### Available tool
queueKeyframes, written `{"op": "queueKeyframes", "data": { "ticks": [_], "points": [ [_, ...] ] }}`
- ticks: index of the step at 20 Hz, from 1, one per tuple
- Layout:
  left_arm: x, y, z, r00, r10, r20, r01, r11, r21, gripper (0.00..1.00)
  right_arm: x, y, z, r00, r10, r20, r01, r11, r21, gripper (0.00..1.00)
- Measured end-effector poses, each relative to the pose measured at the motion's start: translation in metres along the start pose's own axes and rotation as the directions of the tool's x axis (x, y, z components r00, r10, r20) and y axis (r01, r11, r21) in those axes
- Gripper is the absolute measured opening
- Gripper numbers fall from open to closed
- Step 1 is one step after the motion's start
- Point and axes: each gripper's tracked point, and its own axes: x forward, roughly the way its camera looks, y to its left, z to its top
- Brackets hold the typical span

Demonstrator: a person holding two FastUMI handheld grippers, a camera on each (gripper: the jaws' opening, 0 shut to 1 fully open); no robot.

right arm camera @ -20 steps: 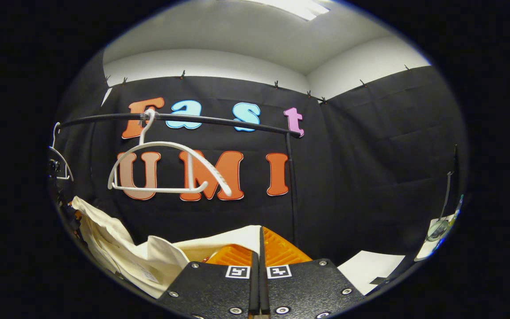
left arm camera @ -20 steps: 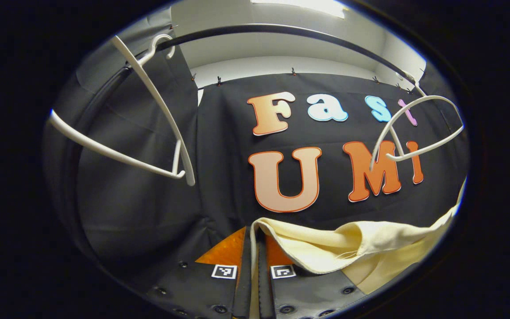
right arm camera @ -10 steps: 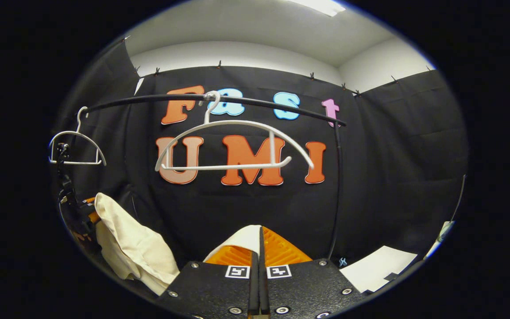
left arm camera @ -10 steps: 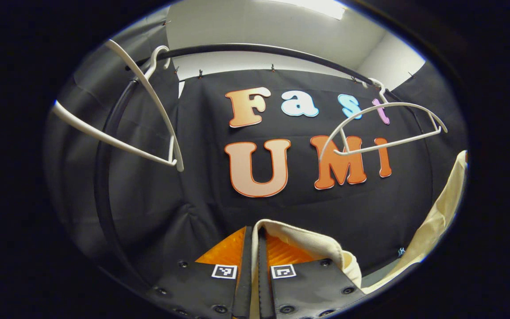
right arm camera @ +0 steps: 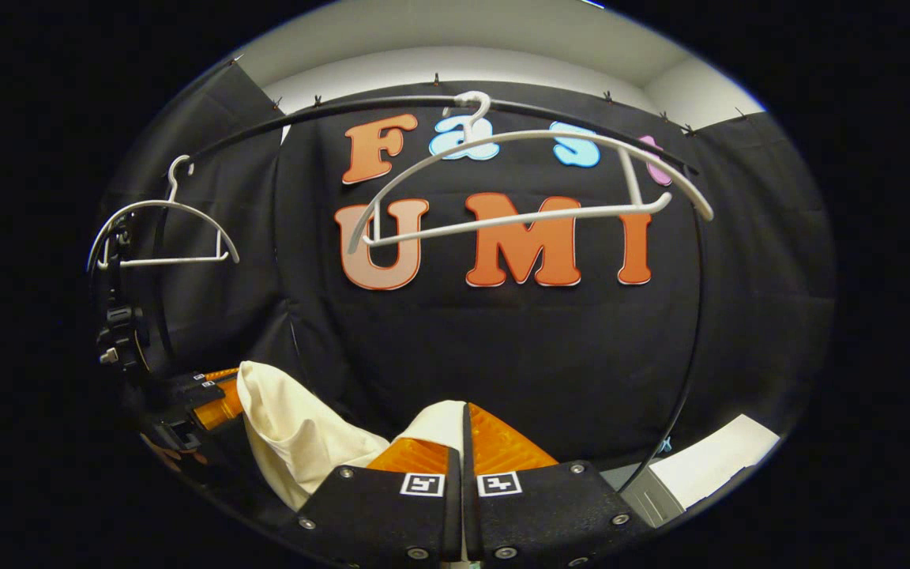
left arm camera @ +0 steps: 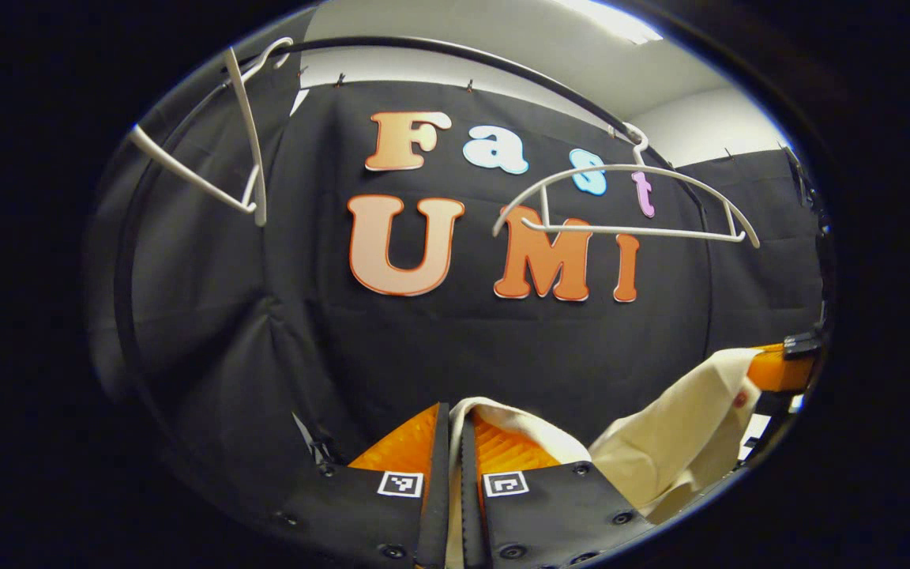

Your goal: Grasp the clothes on the hanger with both hands and then place them into the laundry hamper below.

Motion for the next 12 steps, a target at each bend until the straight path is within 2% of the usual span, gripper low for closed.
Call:
{"op": "queueKeyframes", "data": {
  "ticks": [6, 9, 12],
  "points": [
    [0.003, -0.030, -0.064, 0.981, -0.072, -0.182, 0.054, 0.993, -0.101, 0.14, 0.042, 0.024, -0.067, 0.987, 0.043, -0.152, -0.040, 0.999, 0.024, 0.02],
    [0.001, -0.032, -0.104, 0.954, -0.077, -0.291, 0.026, 0.985, -0.173, 0.14, 0.056, 0.025, -0.101, 0.972, 0.050, -0.230, -0.045, 0.999, 0.029, 0.02],
    [-0.004, -0.030, -0.140, 0.925, -0.068, -0.374, -0.010, 0.979, -0.204, 0.14, 0.067, 0.032, -0.138, 0.949, 0.069, -0.308, -0.068, 0.998, 0.014, 0.04]
  ]
}}
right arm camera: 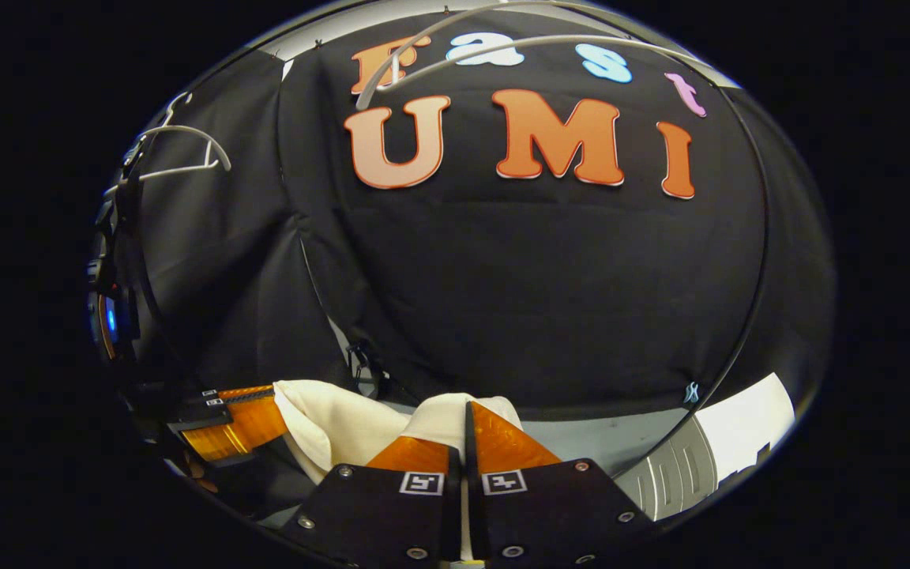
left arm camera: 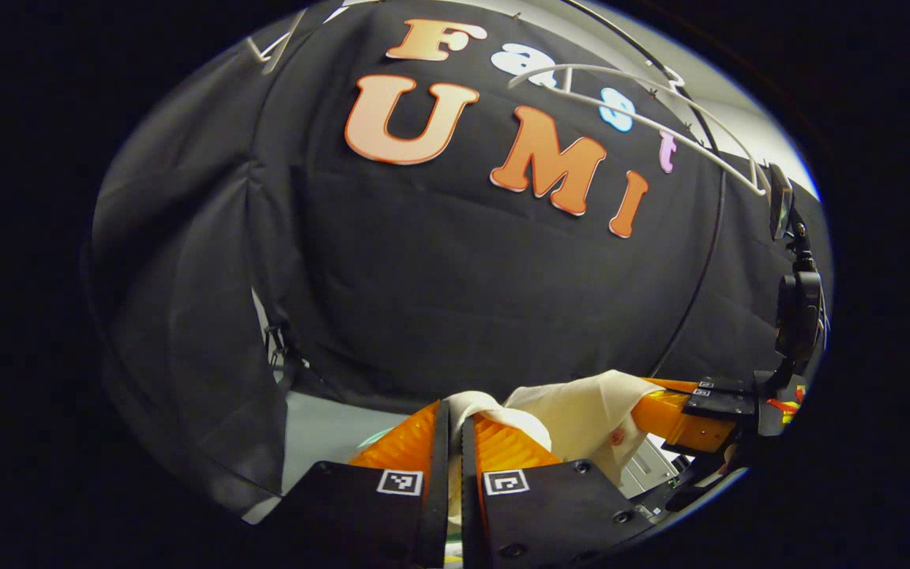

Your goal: Grasp the clothes on the hanger with both hands and then place them into the laundry hamper below.

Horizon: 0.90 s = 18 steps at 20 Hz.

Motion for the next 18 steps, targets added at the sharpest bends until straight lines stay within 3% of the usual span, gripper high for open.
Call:
{"op": "queueKeyframes", "data": {
  "ticks": [7, 9, 11, 14, 16, 18],
  "points": [
    [0.018, 0.012, -0.061, 0.987, 0.022, -0.157, -0.015, 0.999, 0.046, 0.15, 0.028, 0.000, -0.077, 0.984, 0.001, -0.180, 0.004, 1.000, 0.027, 0.04],
    [0.023, 0.018, -0.081, 0.977, 0.034, -0.210, -0.025, 0.999, 0.047, 0.23, 0.034, 0.005, -0.101, 0.971, 0.019, -0.238, -0.005, 0.998, 0.056, 0.06],
    [0.024, 0.020, -0.103, 0.964, 0.030, -0.263, -0.021, 0.999, 0.039, 0.22, 0.040, 0.005, -0.122, 0.960, 0.013, -0.280, 0.006, 0.998, 0.070, 0.07],
    [0.026, 0.034, -0.144, 0.929, 0.033, -0.368, -0.019, 0.999, 0.042, 0.34, 0.040, 0.002, -0.166, 0.929, 0.013, -0.369, 0.023, 0.995, 0.092, 0.10],
    [0.024, 0.044, -0.170, 0.902, 0.062, -0.427, -0.049, 0.998, 0.041, 0.41, 0.035, -0.001, -0.213, 0.888, 0.009, -0.459, 0.039, 0.995, 0.095, 0.28],
    [0.018, 0.057, -0.191, 0.869, 0.099, -0.484, -0.092, 0.995, 0.038, 0.70, 0.028, -0.005, -0.243, 0.862, -0.003, -0.506, 0.070, 0.991, 0.112, 0.49]
  ]
}}
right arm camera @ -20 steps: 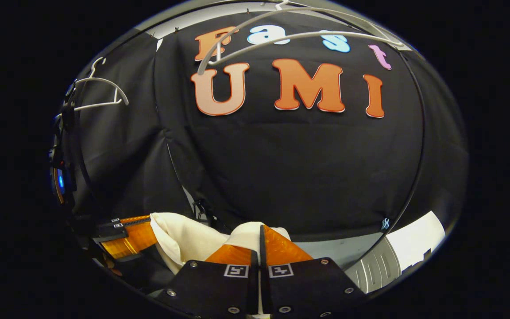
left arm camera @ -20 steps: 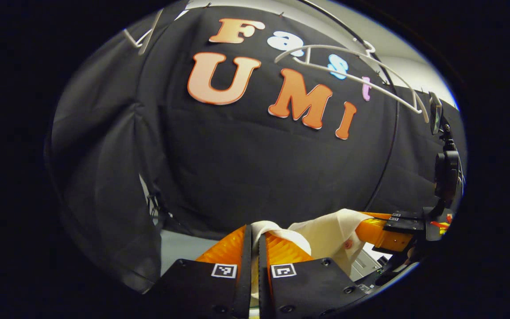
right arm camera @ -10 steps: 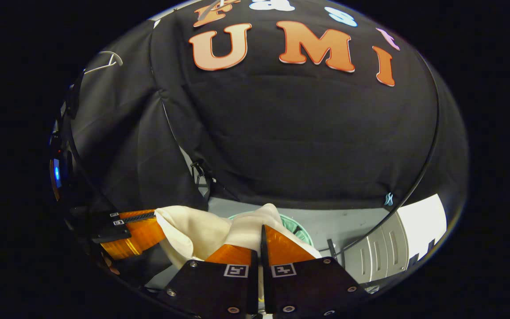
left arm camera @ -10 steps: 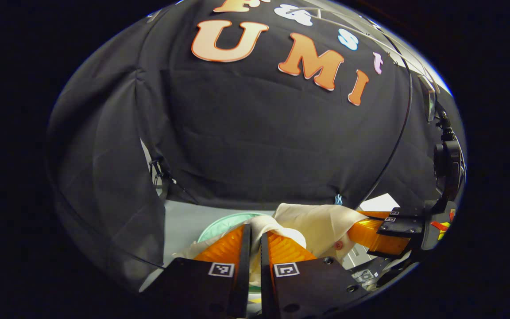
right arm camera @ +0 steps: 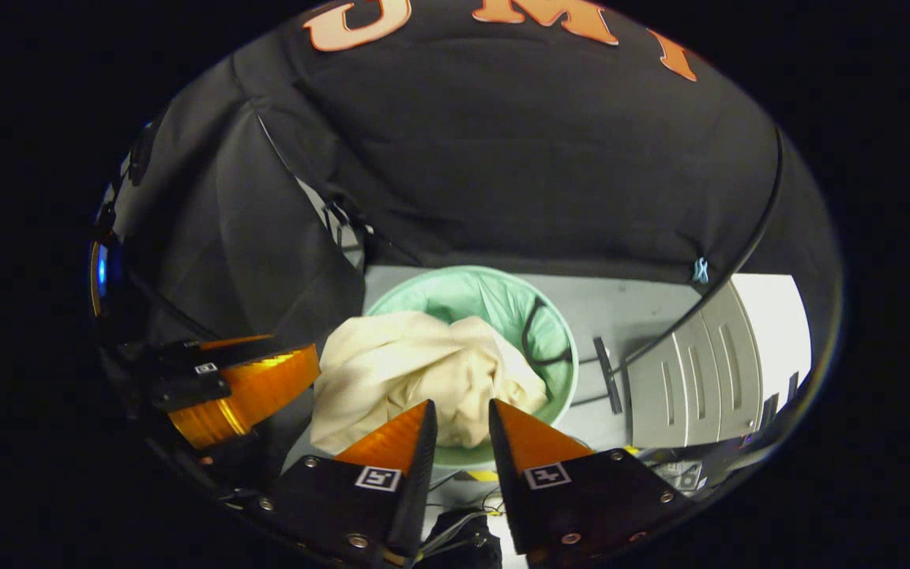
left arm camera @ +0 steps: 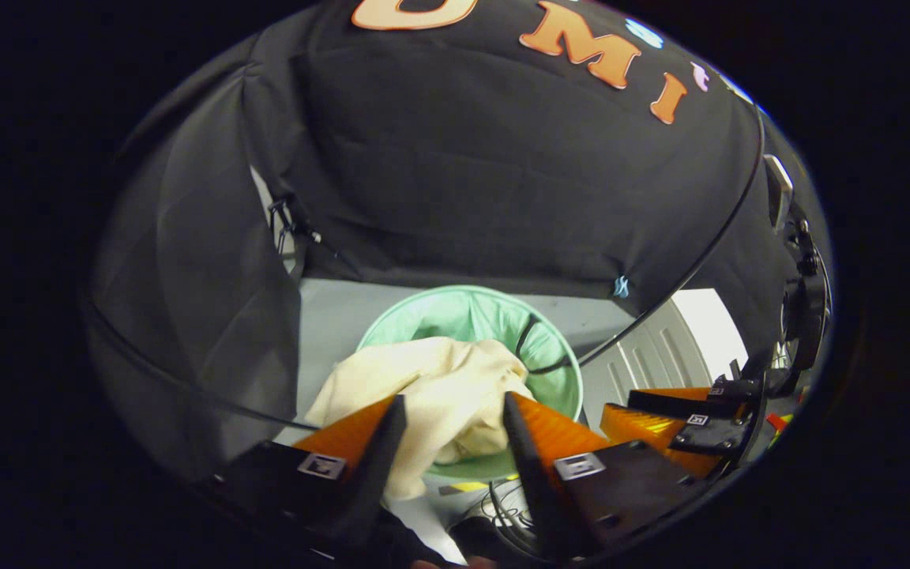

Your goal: Grasp the clothes on the hanger with both hands and then place them into the laundry hamper below.

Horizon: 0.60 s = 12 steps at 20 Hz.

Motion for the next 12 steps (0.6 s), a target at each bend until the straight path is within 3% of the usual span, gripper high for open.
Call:
{"op": "queueKeyframes", "data": {
  "ticks": [1, 2, 4, 5, 12],
  "points": [
    [0.003, 0.004, -0.010, 1.000, 0.003, -0.026, -0.003, 1.000, -0.012, 0.84, 0.002, 0.002, -0.012, 1.000, 0.009, -0.015, -0.009, 1.000, 0.024, 0.46],
    [0.004, 0.007, -0.016, 0.999, 0.004, -0.039, -0.005, 1.000, -0.020, 0.98, 0.001, 0.003, -0.023, 0.999, 0.020, -0.026, -0.019, 0.999, 0.045, 0.53],
    [0.001, 0.013, -0.024, 0.999, 0.015, -0.046, -0.015, 1.000, -0.020, 0.98, 0.002, 0.001, -0.031, 0.999, 0.020, -0.026, -0.018, 0.997, 0.071, 0.82],
    [-0.001, 0.015, -0.026, 0.999, 0.018, -0.046, -0.018, 1.000, -0.013, 1.00, 0.001, -0.001, -0.028, 1.000, 0.016, -0.021, -0.015, 0.997, 0.078, 0.87],
    [-0.023, 0.009, -0.015, 1.000, -0.003, 0.008, 0.003, 1.000, -0.004, 1.00, -0.014, -0.004, -0.014, 0.999, 0.008, 0.052, -0.014, 0.994, 0.113, 0.93]
  ]
}}
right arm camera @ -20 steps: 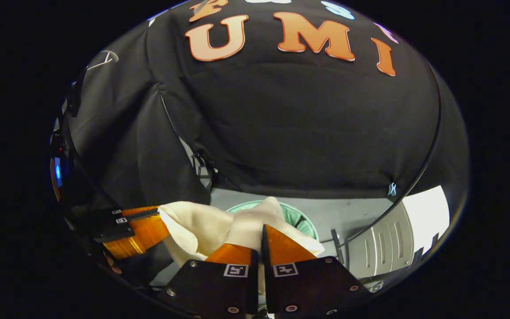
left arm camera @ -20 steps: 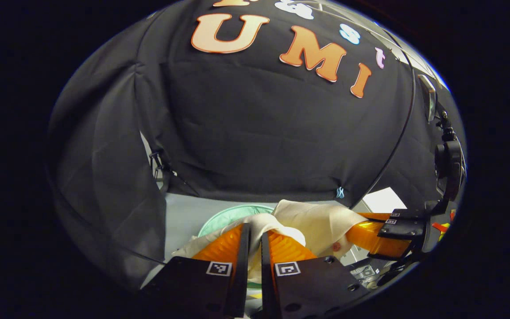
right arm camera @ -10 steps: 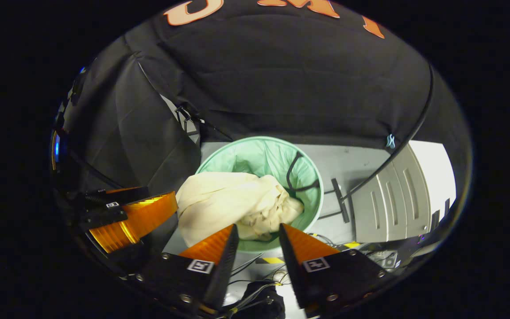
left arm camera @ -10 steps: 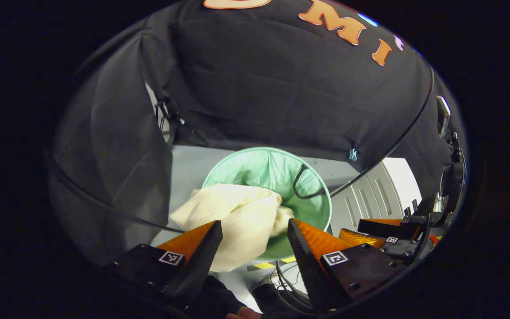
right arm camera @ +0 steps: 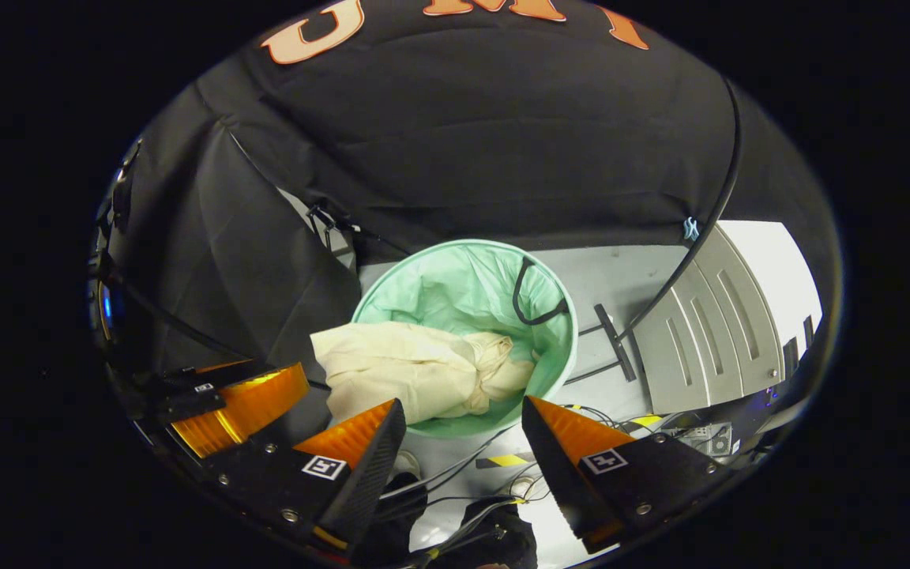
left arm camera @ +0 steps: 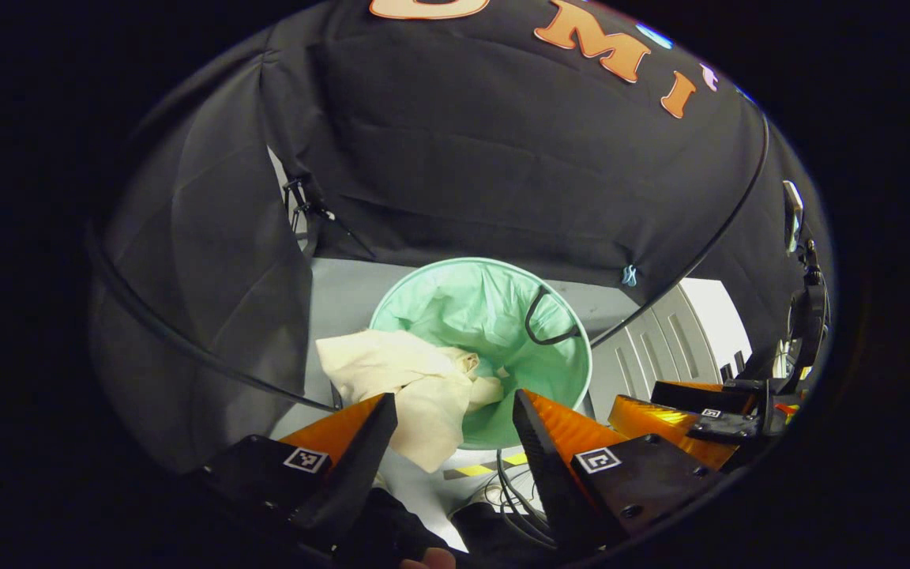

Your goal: Grasp the clothes on the hanger with both hands and then place them into the laundry hamper below.

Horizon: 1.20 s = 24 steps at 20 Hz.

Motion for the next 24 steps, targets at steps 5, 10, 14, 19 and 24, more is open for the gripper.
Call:
{"op": "queueKeyframes", "data": {
  "ticks": [5, 10, 14, 19, 24],
  "points": [
    [-0.046, -0.015, 0.044, 0.991, -0.039, 0.132, 0.040, 0.999, -0.008, 0.98, -0.056, 0.004, 0.033, 0.992, 0.006, 0.130, -0.009, 1.000, 0.020, 0.93],
    [-0.124, -0.016, 0.105, 0.934, -0.015, 0.357, 0.009, 1.000, 0.018, 0.98, -0.134, -0.010, 0.074, 0.951, -0.035, 0.307, 0.032, 0.999, 0.015, 0.93],
    [-0.201, -0.019, 0.150, 0.840, -0.008, 0.543, -0.025, 0.998, 0.054, 0.94, -0.220, -0.029, 0.114, 0.875, -0.100, 0.474, 0.102, 0.995, 0.021, 0.93],
    [-0.281, -0.040, 0.199, 0.700, -0.034, 0.714, -0.026, 0.997, 0.073, 1.00, -0.334, -0.041, 0.164, 0.728, -0.136, 0.672, 0.123, 0.990, 0.067, 0.93],
    [-0.347, -0.037, 0.223, 0.602, -0.016, 0.798, -0.015, 0.999, 0.031, 1.00, -0.425, -0.055, 0.194, 0.613, -0.142, 0.777, 0.165, 0.985, 0.049, 0.93]
  ]
}}
